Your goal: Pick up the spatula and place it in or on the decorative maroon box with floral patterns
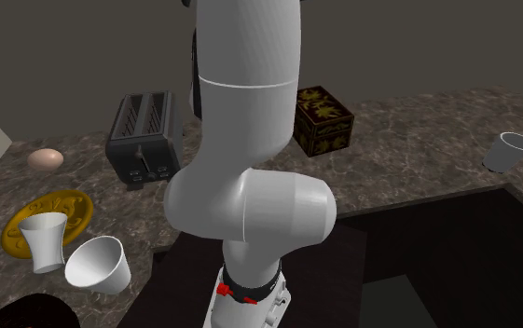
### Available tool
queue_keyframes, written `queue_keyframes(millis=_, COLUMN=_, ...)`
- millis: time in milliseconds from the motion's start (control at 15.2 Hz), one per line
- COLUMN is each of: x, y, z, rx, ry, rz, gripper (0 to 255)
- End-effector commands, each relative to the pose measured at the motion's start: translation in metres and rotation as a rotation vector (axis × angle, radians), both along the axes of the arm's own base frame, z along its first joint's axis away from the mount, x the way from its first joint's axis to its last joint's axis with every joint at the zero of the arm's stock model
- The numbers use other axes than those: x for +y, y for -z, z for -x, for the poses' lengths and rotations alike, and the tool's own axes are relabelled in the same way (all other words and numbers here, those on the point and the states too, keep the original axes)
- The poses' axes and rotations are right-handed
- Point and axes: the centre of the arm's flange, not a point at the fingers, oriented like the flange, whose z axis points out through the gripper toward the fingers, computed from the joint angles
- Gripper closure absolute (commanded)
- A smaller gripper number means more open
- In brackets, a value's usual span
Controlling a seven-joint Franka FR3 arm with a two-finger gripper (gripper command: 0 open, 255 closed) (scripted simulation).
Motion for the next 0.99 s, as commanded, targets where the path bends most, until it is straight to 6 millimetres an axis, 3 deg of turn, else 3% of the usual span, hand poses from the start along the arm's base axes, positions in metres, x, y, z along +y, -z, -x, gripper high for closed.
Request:
queue_keyframes(millis=0, x=0.000, y=-0.010, z=-0.001, rx=0.000, ry=0.000, rz=0.000, gripper=255)
queue_keyframes(millis=924, x=0.000, y=-0.084, z=-0.001, rx=0.000, ry=0.000, rz=0.000, gripper=255)
